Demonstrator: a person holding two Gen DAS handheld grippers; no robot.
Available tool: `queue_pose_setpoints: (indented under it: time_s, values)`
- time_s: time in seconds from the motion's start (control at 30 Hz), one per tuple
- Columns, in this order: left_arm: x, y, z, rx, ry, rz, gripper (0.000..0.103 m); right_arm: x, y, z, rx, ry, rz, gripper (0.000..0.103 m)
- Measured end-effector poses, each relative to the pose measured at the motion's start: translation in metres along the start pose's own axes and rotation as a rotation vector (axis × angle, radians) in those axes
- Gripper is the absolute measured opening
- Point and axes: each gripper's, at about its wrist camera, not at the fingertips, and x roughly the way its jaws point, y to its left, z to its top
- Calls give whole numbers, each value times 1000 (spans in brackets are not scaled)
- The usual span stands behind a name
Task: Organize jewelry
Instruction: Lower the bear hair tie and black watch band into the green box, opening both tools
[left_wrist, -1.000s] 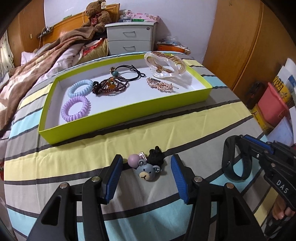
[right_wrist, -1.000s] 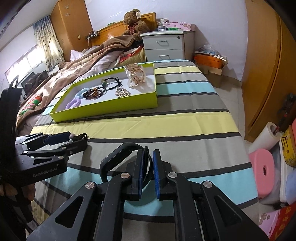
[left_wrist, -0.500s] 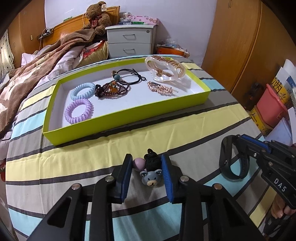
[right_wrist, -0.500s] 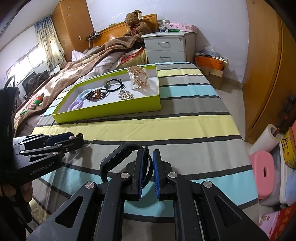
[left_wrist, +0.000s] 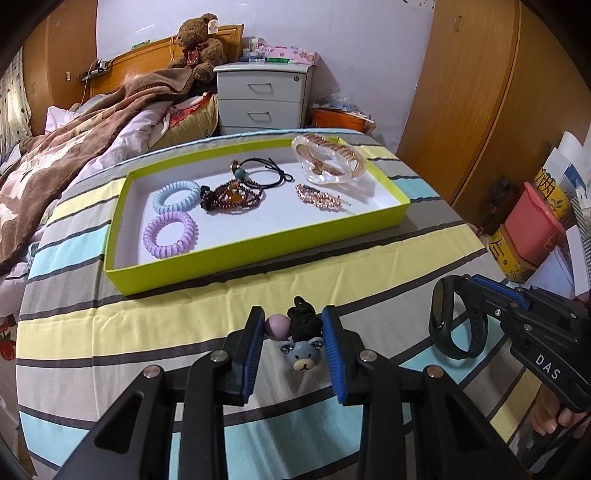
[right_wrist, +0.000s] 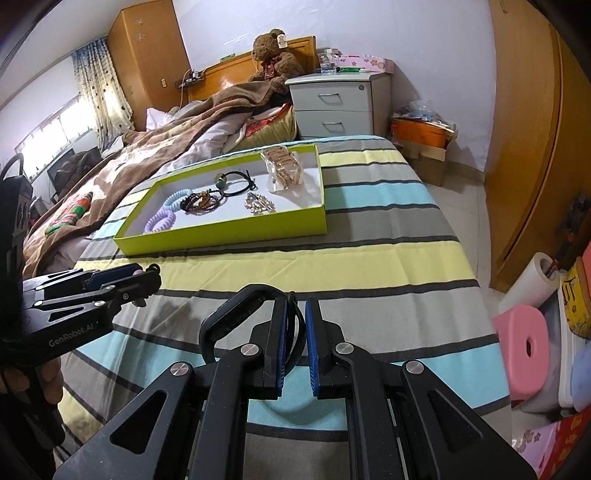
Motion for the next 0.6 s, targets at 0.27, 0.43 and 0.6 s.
queue_pose_setpoints:
  time_s: [0.27, 0.43, 0.6]
  values:
    - [-15, 5, 4, -13, -40, -4, 33, -8, 6, 8, -13, -22, -2, 10]
    - [-22, 10, 6, -25, -58, -3, 33, -13, 12, 13, -24, -39, -2, 10]
    - [-30, 18, 11, -38, -83, -3, 33, -16, 17, 23, -35, -61, -3, 10]
